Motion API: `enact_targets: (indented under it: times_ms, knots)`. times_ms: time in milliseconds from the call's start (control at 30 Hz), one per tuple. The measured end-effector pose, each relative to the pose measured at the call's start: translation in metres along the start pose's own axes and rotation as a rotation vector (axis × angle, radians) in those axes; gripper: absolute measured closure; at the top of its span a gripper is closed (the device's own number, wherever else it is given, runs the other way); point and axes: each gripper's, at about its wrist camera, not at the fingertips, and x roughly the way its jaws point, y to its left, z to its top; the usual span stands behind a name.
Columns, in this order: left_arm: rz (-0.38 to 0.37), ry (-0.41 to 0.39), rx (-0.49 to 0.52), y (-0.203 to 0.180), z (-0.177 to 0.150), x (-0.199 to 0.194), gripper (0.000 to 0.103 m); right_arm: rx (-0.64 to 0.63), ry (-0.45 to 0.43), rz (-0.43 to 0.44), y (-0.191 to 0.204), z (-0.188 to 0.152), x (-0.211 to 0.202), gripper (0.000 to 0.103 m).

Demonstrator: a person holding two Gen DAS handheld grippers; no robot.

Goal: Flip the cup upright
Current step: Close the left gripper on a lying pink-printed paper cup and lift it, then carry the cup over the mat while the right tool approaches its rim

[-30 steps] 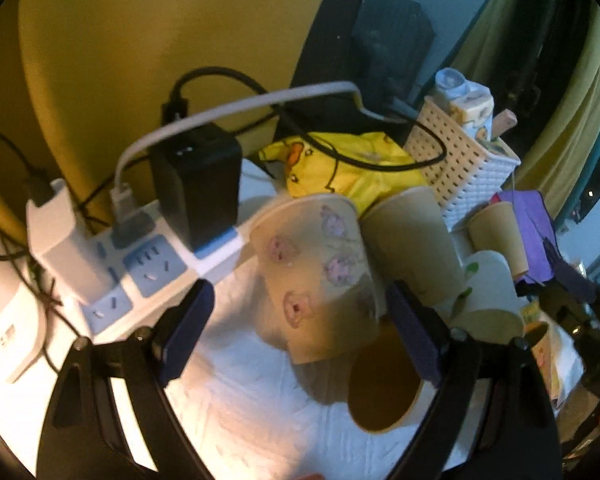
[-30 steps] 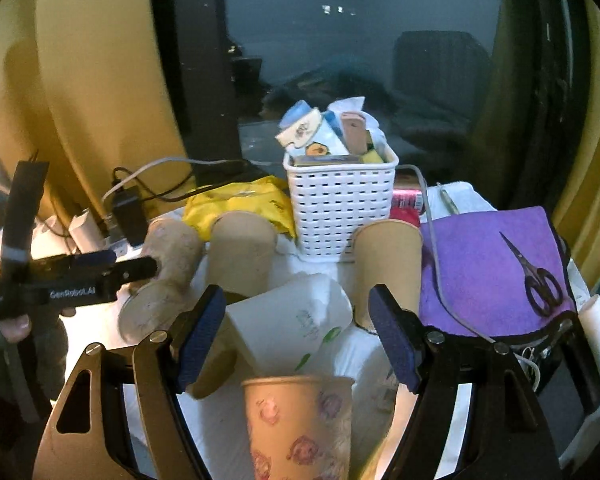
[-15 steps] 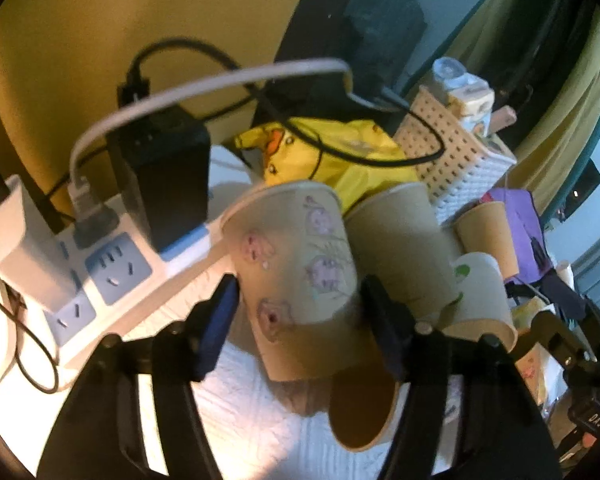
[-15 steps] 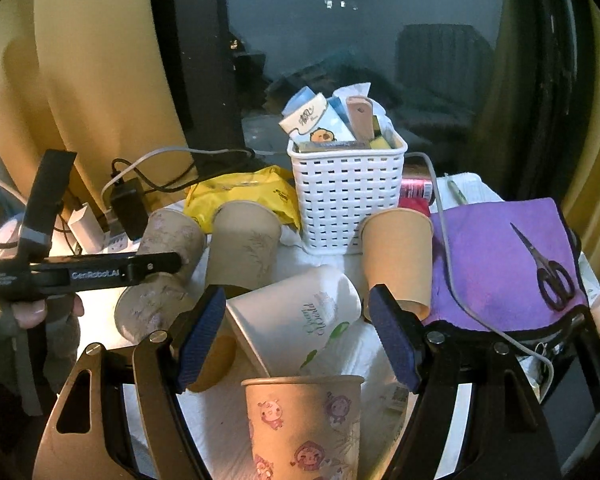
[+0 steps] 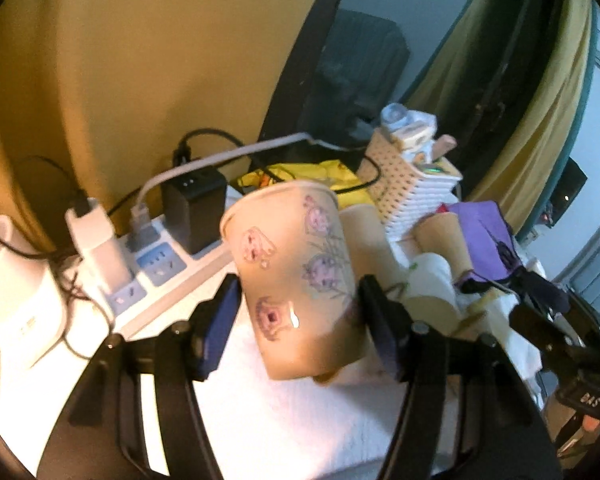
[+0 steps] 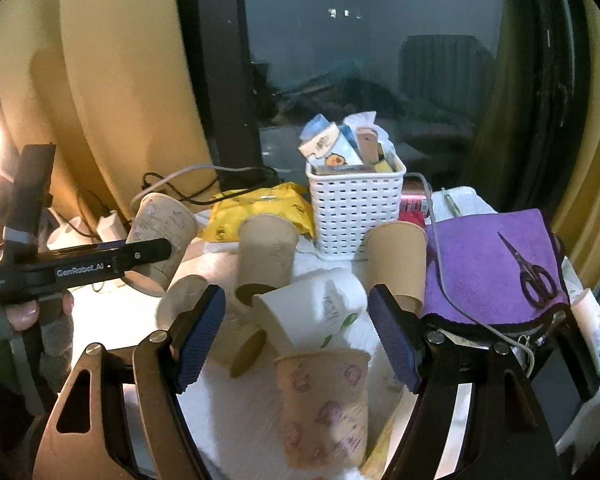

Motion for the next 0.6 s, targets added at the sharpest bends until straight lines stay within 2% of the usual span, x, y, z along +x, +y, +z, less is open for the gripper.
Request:
enact_targets:
  times_ms: [167, 600]
  knots:
    - [0.002, -0.053, 0.054, -0.015, -0.02, -0.043, 0.041, -0.017, -0.014, 0.009, 0.016, -0.005, -0.022, 0.026]
    - [-0.006, -0.104, 0.119, -0.04, -0.093, -0.134, 0.041, -0.059, -0.025, 0.028, 0.055, -0.04, -0.091, 0.026]
